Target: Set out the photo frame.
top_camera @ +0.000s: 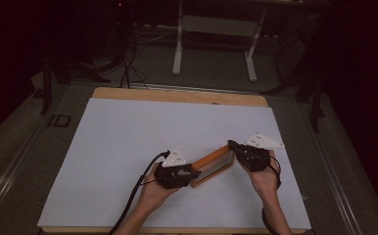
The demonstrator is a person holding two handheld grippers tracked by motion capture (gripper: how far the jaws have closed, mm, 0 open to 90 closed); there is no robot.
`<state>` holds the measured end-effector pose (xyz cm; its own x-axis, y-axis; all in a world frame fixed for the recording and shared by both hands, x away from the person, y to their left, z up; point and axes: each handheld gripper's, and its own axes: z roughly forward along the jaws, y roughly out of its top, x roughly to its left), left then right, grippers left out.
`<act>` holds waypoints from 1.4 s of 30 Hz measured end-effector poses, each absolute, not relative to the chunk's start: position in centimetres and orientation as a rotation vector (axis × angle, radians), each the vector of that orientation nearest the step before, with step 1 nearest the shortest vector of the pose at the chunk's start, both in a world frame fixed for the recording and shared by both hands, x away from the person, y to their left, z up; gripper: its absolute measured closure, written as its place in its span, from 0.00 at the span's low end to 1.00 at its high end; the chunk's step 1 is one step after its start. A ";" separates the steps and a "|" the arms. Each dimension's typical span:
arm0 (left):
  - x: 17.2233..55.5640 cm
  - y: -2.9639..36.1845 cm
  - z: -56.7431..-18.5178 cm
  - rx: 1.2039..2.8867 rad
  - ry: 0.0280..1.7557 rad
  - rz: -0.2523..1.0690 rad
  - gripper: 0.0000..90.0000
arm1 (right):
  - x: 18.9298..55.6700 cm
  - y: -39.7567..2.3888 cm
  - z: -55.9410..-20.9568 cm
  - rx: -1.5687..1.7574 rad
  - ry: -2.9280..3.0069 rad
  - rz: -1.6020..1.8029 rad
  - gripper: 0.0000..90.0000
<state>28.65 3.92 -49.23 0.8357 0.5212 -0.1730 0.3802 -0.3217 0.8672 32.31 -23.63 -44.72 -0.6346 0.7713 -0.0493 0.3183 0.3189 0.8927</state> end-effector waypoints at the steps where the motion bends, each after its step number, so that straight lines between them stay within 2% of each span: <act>1: 28.7 3.9 -49.5 1.948 0.674 0.159 0.67 | 32.3 -23.7 -44.8 0.959 2.117 1.277 1.00; 4: 28.6 3.5 -50.3 1.947 0.691 0.153 0.62 | 32.2 -23.9 -44.8 0.959 2.116 1.284 1.00; 9: 28.7 3.3 -51.6 1.936 0.716 0.141 0.62 | 32.2 -24.1 -44.9 0.963 2.110 1.293 1.00; 24: 28.7 2.7 -53.0 1.937 0.712 0.150 0.71 | 32.2 -24.2 -44.9 0.966 2.112 1.297 1.00; 42: 27.9 2.3 -52.9 1.959 0.685 0.278 0.76 | 32.3 -24.1 -44.9 0.966 2.107 1.299 1.00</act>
